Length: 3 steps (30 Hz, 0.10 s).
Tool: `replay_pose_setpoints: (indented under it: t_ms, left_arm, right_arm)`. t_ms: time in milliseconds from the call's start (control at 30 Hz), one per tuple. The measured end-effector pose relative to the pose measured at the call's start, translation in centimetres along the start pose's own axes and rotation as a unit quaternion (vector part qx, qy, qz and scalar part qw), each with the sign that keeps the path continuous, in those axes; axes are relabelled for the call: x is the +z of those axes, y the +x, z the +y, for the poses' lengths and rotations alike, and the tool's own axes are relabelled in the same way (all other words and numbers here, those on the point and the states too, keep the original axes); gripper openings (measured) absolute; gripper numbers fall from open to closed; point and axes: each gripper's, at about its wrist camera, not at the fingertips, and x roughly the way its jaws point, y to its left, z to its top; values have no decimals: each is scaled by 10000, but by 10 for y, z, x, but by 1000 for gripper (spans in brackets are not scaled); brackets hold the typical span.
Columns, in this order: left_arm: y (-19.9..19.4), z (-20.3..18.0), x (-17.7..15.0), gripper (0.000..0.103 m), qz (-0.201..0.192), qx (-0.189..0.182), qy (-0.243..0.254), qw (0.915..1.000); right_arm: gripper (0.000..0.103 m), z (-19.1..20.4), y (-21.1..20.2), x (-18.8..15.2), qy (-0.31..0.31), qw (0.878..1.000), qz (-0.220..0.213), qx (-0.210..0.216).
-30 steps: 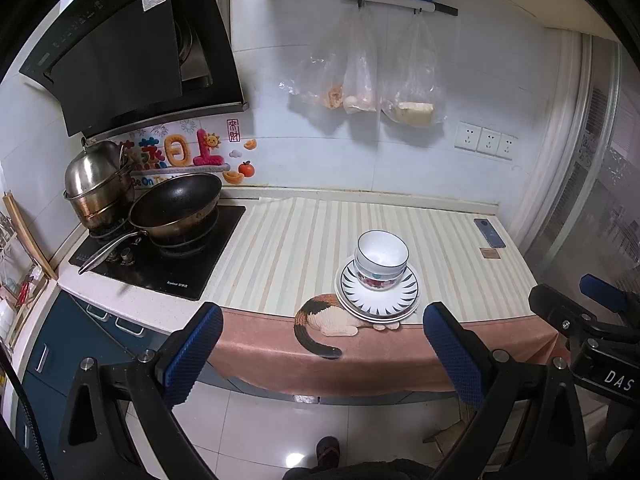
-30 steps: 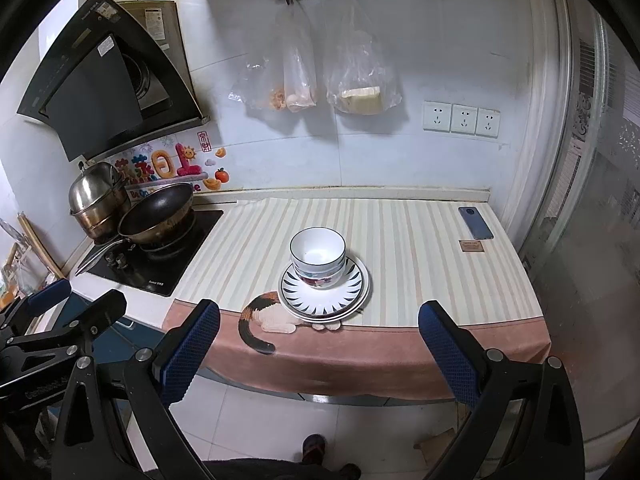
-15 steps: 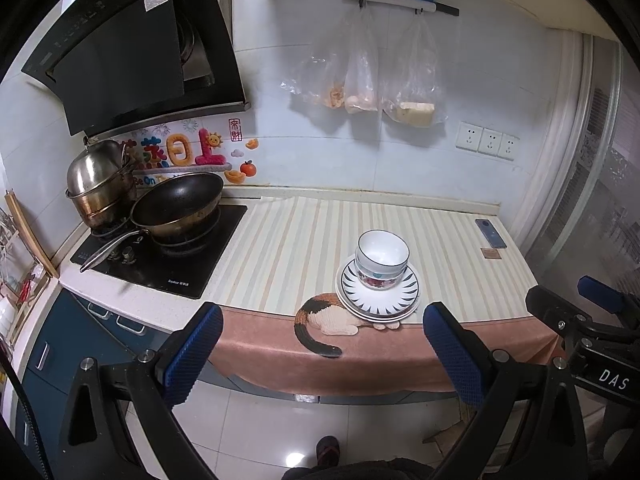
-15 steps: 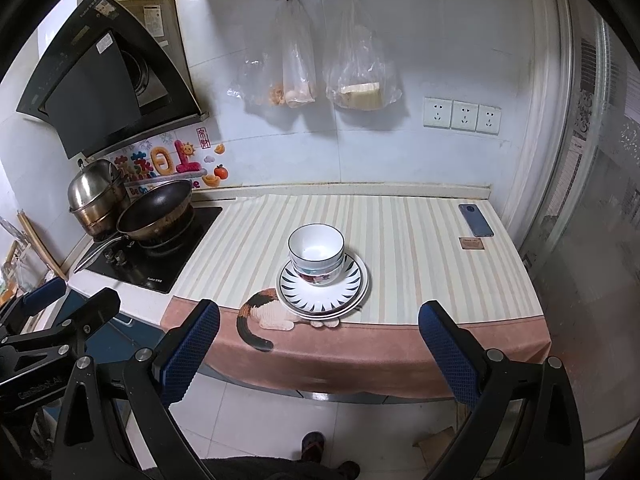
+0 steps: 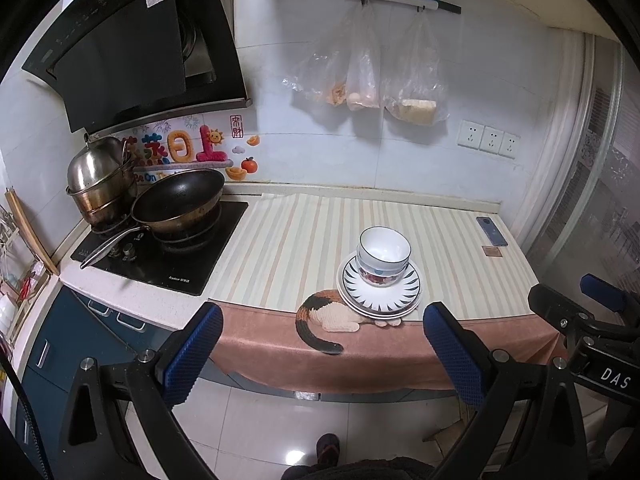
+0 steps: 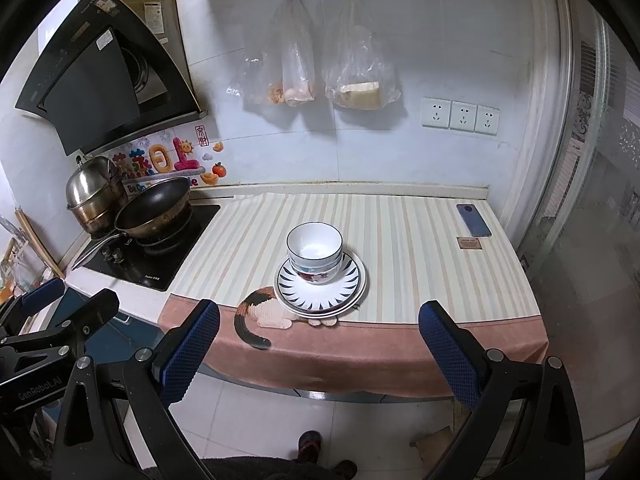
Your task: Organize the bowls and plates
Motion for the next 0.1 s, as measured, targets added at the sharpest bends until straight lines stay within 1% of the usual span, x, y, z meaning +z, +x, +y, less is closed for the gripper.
replay_pose_setpoints:
  t_ms: [100]
  left_arm:
    - [1,2,1,103,-10,7,5,10000]
  right_arm:
    - [102,0,0,0,3,10000,-8,1]
